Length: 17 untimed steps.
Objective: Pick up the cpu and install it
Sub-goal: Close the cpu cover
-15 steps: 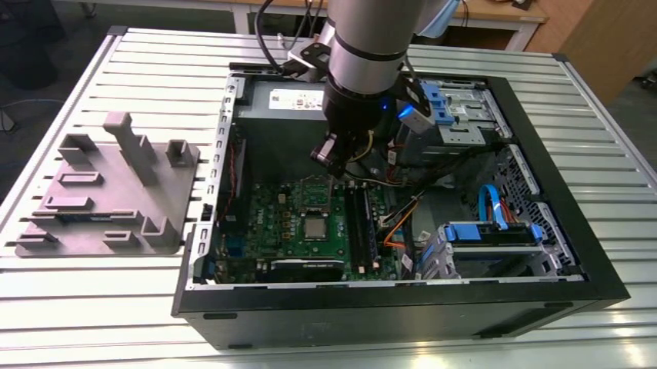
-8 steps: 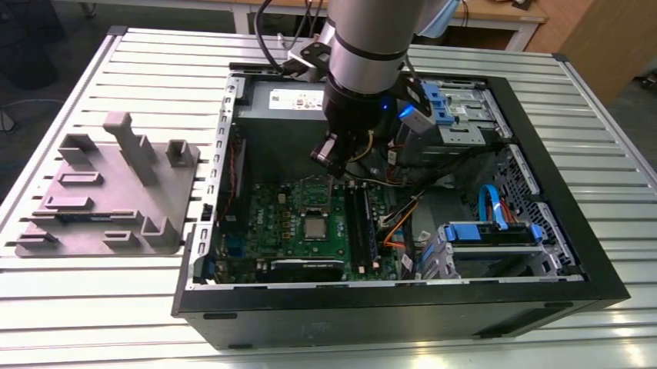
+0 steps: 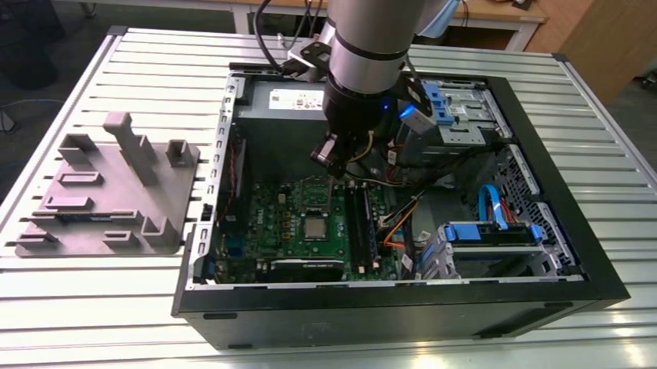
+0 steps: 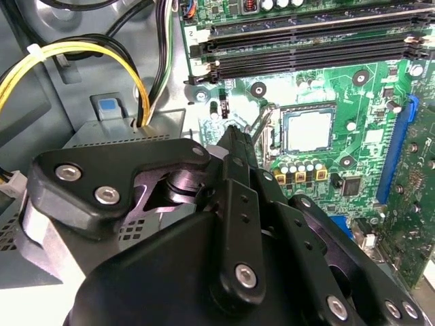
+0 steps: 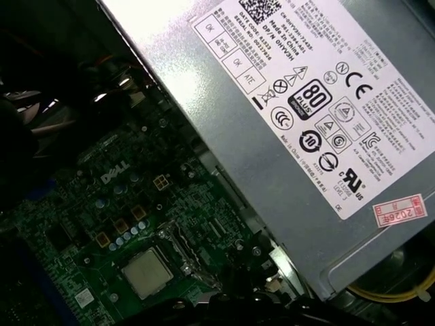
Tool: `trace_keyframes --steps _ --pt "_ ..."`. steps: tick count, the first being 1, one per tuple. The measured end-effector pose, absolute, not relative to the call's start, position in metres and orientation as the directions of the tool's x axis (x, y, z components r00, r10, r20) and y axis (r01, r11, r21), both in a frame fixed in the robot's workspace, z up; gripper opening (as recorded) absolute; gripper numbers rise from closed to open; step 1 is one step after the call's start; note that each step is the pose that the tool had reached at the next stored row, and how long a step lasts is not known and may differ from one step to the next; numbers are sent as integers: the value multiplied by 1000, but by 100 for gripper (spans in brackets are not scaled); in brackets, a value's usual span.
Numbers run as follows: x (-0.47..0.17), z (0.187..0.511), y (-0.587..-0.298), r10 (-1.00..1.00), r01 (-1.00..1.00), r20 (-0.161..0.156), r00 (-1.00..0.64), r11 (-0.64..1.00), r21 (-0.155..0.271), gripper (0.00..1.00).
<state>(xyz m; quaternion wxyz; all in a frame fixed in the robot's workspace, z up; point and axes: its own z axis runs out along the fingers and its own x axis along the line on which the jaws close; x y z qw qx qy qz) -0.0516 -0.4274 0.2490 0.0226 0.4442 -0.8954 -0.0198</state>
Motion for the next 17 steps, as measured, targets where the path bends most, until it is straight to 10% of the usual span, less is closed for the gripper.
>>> trace_keyframes --steps 17 --pt "-52 251 -431 -797 -796 23 -603 603 55 10"
